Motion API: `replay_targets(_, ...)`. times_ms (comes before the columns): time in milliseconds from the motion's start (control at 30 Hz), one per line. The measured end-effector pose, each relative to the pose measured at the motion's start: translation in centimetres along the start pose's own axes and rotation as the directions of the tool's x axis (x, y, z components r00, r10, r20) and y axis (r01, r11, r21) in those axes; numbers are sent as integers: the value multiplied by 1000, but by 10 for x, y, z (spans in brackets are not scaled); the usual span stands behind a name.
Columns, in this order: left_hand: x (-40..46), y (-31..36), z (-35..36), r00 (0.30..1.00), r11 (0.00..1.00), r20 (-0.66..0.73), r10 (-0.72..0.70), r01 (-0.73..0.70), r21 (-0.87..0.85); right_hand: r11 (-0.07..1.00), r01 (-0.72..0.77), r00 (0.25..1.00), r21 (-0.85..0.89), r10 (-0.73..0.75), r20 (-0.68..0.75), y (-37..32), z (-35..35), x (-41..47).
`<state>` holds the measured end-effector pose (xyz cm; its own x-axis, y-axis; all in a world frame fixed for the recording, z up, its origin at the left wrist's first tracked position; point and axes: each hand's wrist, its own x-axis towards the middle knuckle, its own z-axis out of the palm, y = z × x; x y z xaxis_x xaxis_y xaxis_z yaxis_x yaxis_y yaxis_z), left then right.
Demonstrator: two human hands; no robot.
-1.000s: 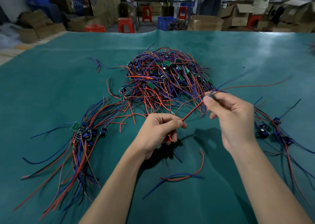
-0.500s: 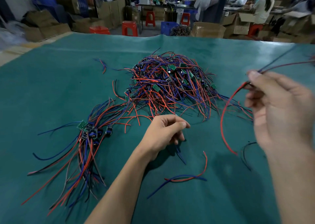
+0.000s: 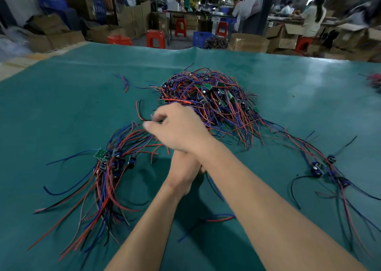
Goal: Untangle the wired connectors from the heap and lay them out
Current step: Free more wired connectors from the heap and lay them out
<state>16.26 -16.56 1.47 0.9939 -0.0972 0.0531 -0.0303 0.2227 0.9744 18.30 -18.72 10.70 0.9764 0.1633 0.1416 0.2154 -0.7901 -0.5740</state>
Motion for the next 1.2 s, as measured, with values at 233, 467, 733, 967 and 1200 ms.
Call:
replay_targets(233,8,-2,0,973,996,-228,-26,44,76,944,-319,934,-84,298,-199,102,-25,-24)
replay_targets(467,7,-1,1,990,992,-141,-21,38,120,909,-360,930,-211,330,-163,127,-26,-40)
replay_targets(733,1,3,3,998,997,50,-42,38,69,598,-243,906,764,422,-41,128,-72,-68)
replay_targets(967,-4,9,0,966,999,257,-14,22,-26,314,-229,926,921,364,106,112,-30,-83)
replay_targets(1200,-4,7,-6,931,995,362,39,-70,72,471,-102,948,876,313,-58,119,-25,-83)
